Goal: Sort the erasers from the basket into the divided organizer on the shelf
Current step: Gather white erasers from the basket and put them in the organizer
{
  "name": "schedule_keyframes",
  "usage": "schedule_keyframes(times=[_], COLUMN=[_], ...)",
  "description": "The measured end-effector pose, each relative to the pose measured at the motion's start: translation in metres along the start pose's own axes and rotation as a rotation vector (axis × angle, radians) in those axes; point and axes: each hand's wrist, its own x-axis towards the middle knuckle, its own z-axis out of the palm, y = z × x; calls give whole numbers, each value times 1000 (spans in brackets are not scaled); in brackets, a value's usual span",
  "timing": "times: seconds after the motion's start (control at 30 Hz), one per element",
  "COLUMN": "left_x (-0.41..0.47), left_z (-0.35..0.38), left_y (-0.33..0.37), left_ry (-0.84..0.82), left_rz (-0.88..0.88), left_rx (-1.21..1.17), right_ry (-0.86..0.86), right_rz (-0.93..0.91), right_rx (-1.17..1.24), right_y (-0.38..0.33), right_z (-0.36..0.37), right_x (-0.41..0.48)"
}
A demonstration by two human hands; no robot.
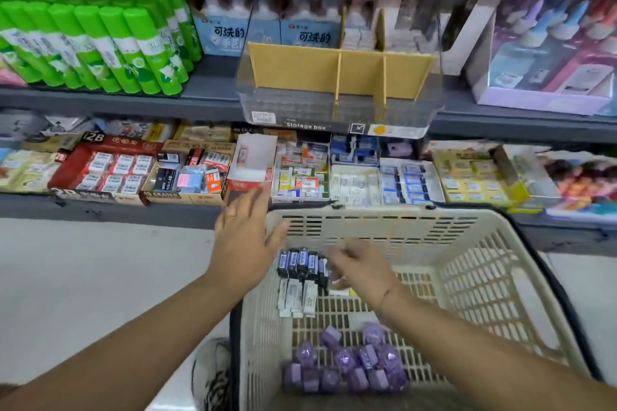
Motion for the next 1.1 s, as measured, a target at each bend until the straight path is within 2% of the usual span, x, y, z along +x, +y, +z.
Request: schedule_keyframes(times=[0.07, 0.1, 0.13, 0.3, 0.57, 0.8, 1.1], left_x=[-13, -19, -24, -31, -30, -30, -30], left_z=[14, 19, 24, 34, 38, 39, 40], left_y=[-12, -15, -17, -19, -21, -21, -22], left_ry=[-99, -150, -182, -113, -95, -94, -89], left_rz=[-95, -124, -146, -186, -209, -216, -206], left_rx=[-32, -83, -143, -203, -220, -223, -208], right_ry=[-132, -157, -174, -126, -31, -119, -113], right_rz=[426, 559, 617, 685, 695, 720, 668], right_rx=[83, 143, 180, 288, 306, 133, 162], right_y=[49, 67, 81, 106, 112, 108, 115], right_z=[21, 28, 35, 69, 90, 92, 94], right_x=[10, 17, 25, 45, 61, 72, 78])
